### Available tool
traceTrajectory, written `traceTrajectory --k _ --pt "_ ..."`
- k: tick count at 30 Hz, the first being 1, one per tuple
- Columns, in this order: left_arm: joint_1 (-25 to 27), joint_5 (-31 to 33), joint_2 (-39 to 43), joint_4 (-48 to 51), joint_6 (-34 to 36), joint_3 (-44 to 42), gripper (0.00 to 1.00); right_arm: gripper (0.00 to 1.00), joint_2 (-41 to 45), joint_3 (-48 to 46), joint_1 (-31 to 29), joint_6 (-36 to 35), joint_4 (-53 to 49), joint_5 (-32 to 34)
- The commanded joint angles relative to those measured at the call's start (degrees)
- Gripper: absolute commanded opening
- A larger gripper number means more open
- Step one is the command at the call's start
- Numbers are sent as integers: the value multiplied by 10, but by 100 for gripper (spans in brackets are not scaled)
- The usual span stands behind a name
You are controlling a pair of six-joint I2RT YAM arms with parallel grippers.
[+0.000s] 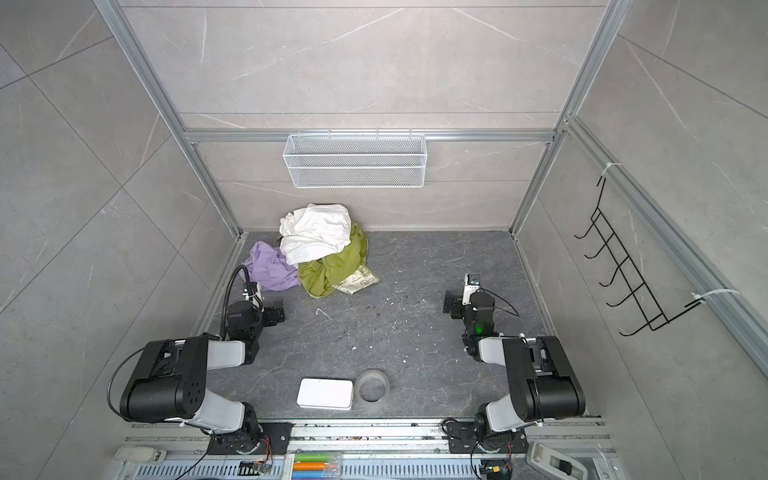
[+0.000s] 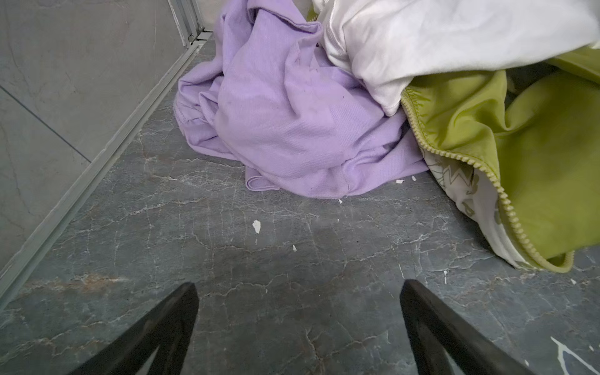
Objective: Pick out a specific cloth from the pile
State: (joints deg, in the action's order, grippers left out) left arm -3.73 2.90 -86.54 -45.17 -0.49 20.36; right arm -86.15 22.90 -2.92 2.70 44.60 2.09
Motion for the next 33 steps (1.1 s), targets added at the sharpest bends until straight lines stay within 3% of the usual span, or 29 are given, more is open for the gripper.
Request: traceTrajectory --k 1,33 --pt "3 3 6 -25 -5 8 100 100 0 8 4 -9 0 -8" --pt "3 3 6 -25 -6 7 100 100 5 -4 8 -8 17 -15"
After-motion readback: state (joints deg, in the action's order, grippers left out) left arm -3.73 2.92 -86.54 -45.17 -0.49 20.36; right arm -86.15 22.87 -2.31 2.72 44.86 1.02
